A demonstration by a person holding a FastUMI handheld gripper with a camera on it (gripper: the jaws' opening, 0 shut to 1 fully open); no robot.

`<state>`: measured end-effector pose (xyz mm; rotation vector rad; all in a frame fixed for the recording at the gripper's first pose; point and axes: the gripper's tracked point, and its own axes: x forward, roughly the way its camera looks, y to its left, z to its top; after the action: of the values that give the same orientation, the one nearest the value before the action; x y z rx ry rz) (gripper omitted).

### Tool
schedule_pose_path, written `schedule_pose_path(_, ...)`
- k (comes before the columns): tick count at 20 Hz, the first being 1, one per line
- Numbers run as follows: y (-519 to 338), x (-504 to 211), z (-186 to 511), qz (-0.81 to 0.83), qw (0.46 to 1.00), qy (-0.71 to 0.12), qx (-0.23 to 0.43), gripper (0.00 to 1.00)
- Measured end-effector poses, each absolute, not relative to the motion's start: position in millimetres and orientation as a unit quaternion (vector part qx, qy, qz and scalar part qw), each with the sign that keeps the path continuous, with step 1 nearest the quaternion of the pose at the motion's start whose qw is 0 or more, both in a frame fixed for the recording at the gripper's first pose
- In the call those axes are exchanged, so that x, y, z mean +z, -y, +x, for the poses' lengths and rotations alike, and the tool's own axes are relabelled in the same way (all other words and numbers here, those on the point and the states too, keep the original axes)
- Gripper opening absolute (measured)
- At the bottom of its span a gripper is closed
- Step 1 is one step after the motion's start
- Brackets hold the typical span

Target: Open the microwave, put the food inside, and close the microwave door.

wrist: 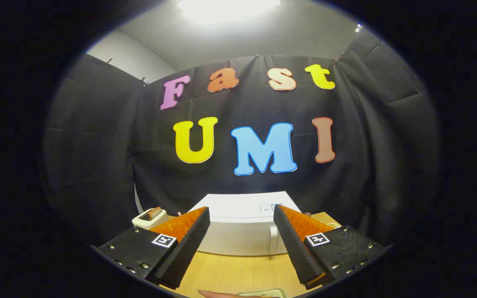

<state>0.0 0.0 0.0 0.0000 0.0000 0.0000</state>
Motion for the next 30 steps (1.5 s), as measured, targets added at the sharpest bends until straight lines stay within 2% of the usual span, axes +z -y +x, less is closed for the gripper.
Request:
schedule_pose_path(14,-7.2,26.2,-0.3,0.008,0.999,0.043,0.011,0.98)
schedule_pose_path(30,8.0,-0.2,17.3,-0.03,0.999,0.039,0.002,0.98)
